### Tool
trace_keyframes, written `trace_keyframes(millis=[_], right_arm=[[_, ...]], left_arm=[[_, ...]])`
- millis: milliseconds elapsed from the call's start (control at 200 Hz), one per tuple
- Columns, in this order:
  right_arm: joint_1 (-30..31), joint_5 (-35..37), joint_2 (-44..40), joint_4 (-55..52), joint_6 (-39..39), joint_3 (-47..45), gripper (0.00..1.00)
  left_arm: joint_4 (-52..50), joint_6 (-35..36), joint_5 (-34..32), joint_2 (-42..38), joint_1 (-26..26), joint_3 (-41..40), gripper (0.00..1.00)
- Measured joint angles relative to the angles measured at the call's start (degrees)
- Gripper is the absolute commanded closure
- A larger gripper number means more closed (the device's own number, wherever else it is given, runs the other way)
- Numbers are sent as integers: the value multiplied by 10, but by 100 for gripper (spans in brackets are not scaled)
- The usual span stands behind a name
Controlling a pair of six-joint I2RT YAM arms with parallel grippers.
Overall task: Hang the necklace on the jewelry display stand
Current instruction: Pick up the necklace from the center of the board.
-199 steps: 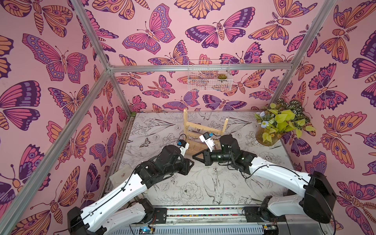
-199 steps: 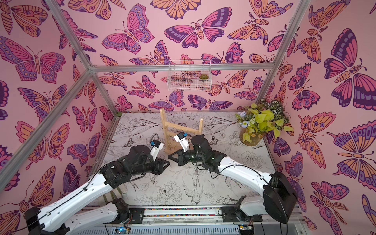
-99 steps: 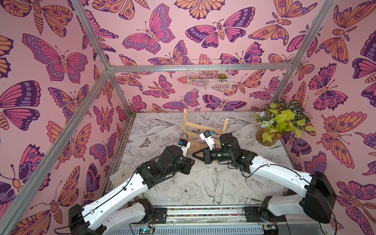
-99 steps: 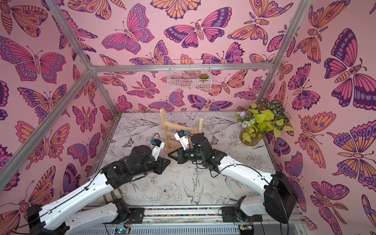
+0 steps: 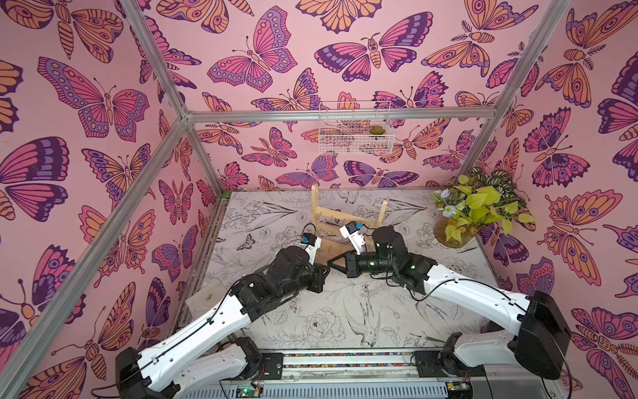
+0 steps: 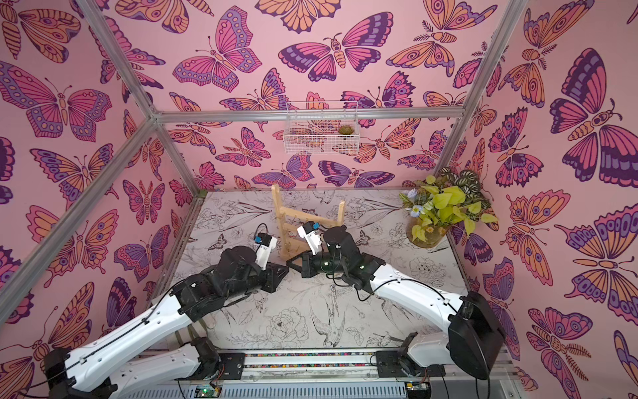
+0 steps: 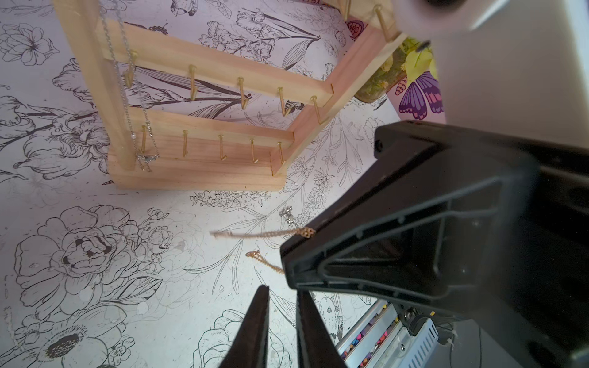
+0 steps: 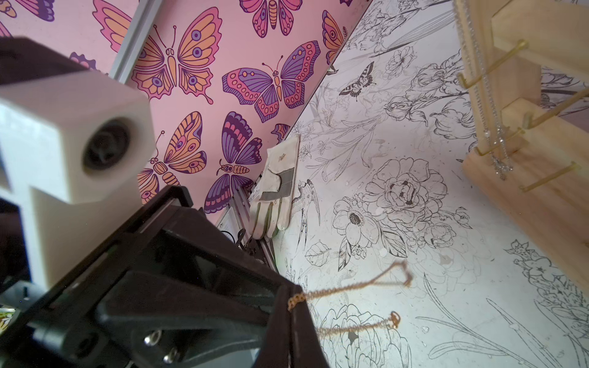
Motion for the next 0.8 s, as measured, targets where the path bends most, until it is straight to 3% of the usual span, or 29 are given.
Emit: trace_keyframes(millis=[155, 801], right_arm=[[0, 0, -4, 9, 21, 0, 95], [-2, 0, -15, -2, 66, 22, 95]], left_arm=[[15, -1, -3, 10, -9, 0, 78], [61, 6, -57, 11, -17, -12, 90]])
